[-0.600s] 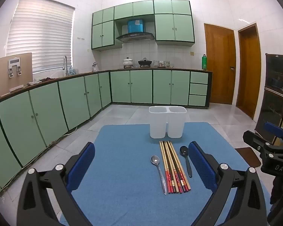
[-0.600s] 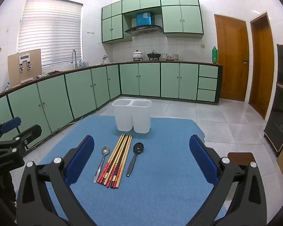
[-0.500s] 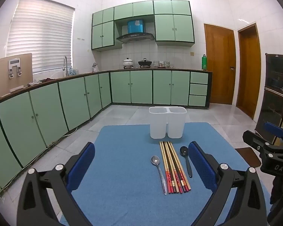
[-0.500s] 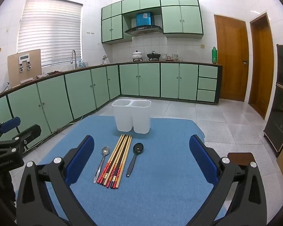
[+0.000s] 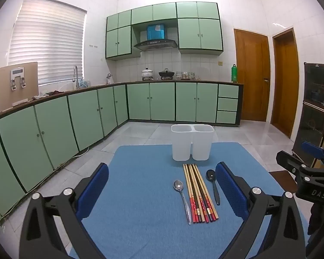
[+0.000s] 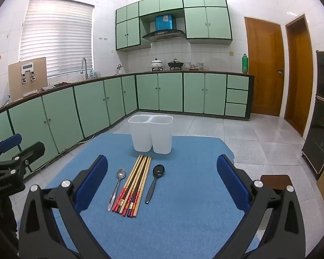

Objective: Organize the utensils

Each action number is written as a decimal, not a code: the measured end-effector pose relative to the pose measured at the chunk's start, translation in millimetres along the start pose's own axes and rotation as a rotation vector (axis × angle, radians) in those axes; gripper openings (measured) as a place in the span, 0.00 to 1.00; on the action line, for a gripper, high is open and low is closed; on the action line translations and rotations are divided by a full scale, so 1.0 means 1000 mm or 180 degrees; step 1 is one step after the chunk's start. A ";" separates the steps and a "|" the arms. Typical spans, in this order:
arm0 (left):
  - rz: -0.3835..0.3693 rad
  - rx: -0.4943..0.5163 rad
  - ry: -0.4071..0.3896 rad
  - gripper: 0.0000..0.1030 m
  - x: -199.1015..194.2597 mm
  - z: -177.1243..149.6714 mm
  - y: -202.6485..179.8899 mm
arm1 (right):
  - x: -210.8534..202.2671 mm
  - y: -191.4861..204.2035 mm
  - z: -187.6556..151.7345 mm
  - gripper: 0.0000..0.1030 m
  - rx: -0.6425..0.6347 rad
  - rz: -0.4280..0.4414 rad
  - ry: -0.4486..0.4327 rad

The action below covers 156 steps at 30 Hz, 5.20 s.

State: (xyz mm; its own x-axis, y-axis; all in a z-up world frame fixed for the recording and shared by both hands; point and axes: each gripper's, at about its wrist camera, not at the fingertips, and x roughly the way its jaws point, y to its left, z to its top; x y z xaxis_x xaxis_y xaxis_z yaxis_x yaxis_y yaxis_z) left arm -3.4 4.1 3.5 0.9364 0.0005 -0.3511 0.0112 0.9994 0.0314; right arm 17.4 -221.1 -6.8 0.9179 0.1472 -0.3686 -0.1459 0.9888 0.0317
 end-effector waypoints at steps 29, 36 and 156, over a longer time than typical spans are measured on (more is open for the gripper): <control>0.0010 0.0008 -0.0009 0.94 0.000 0.001 0.000 | -0.008 -0.003 0.002 0.95 -0.0001 -0.0008 -0.0005; 0.0008 0.0006 -0.0006 0.94 -0.001 0.000 0.000 | -0.006 0.002 0.002 0.95 -0.0006 -0.0017 -0.0003; -0.0304 -0.0061 0.1867 0.54 0.285 -0.066 -0.021 | 0.279 0.001 -0.049 0.42 0.0247 0.0006 0.1907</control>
State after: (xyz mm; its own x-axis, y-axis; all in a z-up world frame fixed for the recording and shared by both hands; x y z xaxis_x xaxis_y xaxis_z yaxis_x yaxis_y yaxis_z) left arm 240.4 -14.4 -158.7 0.5812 -0.0766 -0.8102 0.0744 0.9964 -0.0409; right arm 255.4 -180.5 -155.6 0.5466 0.1318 -0.8269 -0.0994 0.9908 0.0922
